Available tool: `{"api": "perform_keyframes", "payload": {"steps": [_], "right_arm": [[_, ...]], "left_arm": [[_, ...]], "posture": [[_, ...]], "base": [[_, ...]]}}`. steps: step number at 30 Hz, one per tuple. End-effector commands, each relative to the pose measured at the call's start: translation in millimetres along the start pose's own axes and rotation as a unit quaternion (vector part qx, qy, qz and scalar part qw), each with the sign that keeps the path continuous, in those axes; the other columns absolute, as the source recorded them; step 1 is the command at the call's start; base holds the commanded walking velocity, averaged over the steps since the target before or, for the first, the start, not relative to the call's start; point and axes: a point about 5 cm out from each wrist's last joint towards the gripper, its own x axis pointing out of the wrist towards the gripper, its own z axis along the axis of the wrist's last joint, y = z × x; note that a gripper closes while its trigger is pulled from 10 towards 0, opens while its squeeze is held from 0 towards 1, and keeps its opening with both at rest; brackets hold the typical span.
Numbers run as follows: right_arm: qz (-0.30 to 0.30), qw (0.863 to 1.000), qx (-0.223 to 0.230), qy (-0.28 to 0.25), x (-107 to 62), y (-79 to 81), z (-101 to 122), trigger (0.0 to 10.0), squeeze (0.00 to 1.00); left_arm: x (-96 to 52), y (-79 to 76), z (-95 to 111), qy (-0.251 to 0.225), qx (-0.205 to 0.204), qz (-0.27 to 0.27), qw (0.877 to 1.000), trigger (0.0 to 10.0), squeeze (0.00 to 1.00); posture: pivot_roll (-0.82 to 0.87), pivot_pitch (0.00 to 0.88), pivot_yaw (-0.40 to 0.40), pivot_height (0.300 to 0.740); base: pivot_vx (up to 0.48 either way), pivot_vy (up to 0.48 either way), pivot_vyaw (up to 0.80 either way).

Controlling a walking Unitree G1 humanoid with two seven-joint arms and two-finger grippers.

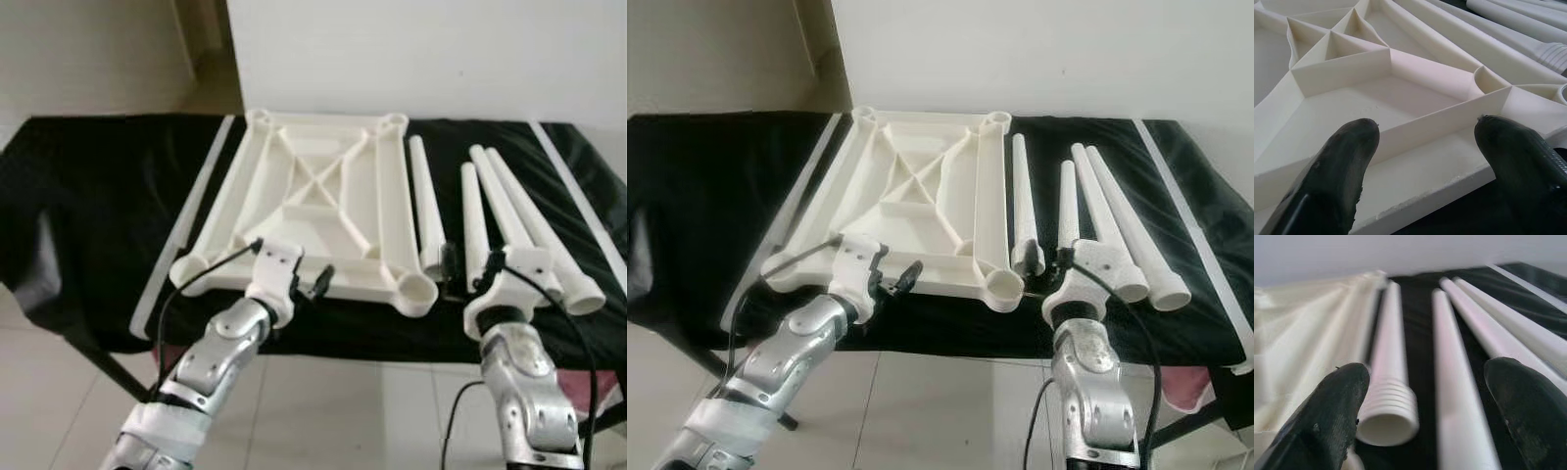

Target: Building children table

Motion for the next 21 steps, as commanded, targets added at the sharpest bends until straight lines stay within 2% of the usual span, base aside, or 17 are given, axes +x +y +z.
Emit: {"api": "perform_keyframes", "payload": {"steps": [1,3,4,5,8,11,14,15,19,21], "right_arm": [[-0.036,0.997,-0.042,0.054,11.0,-6.0,-4,10.0,0.0],[-0.06,0.992,0.001,0.112,22.5,-10.3,-6,10.0,0.0],[-0.06,0.992,0.001,0.112,22.5,-10.3,-6,10.0,0.0],[-0.064,0.99,0.025,0.127,27.0,-11.2,-5,10.0,0.0],[-0.069,0.988,0.041,0.13,30.6,-12.2,-3,10.0,0.0],[-0.059,0.982,0.067,0.164,41.2,-12.1,0,10.0,0.0],[-0.06,0.979,0.075,0.181,44.6,-12.4,-1,10.0,0.0],[-0.06,0.973,0.089,0.205,49.5,-12.3,-3,10.0,0.0],[-0.056,0.967,0.094,0.229,53.6,-11.2,-4,10.0,0.0],[-0.066,0.953,0.118,0.271,59.4,-11.6,-6,10.0,0.0]], "left_arm": [[0.0,-9.0,-3,0.009,-0.002,-0.102,0.995,10.0,0.0],[1.3,-9.7,-2,0.008,-0.001,-0.105,0.994,10.0,0.0],[1.3,-9.7,-2,0.008,-0.001,-0.105,0.994,10.0,0.0],[1.8,-10.2,-2,0.007,-0.001,-0.107,0.994,10.0,0.0],[2.4,-10.5,-2,0.006,-0.001,-0.107,0.994,10.0,0.0],[3.9,-10.9,-1,0.004,-0.003,-0.108,0.994,10.0,0.0],[4.3,-11.0,-1,0.004,-0.003,-0.109,0.994,10.0,0.0],[4.6,-11.2,0,0.003,-0.003,-0.109,0.994,10.0,0.0],[4.7,-11.3,0,0.003,-0.005,-0.109,0.994,10.0,0.0],[4.3,-12.3,-1,0.003,-0.006,-0.11,0.994,10.0,0.0]], "posture": [[-0.04,0.0,0.023,0.74],[-0.04,0.0,0.024,0.74],[-0.04,0.0,0.024,0.74],[-0.04,0.0,0.024,0.74],[-0.04,0.0,0.025,0.74],[-0.04,0.0,0.023,0.74],[-0.04,0.0,0.022,0.74],[-0.04,0.0,0.022,0.74],[-0.04,0.0,0.022,0.74],[-0.04,0.0,0.021,0.74]], "base": [[0.0,0.0,0.0],[0.0,0.0,0.0],[0.0,0.0,0.0],[0.0,0.0,0.0],[0.0,0.0,0.0],[0.0,0.0,0.0],[0.0,0.0,0.0],[0.0,0.0,0.0],[0.0,0.0,0.0],[0.0,0.0,0.0]]}}
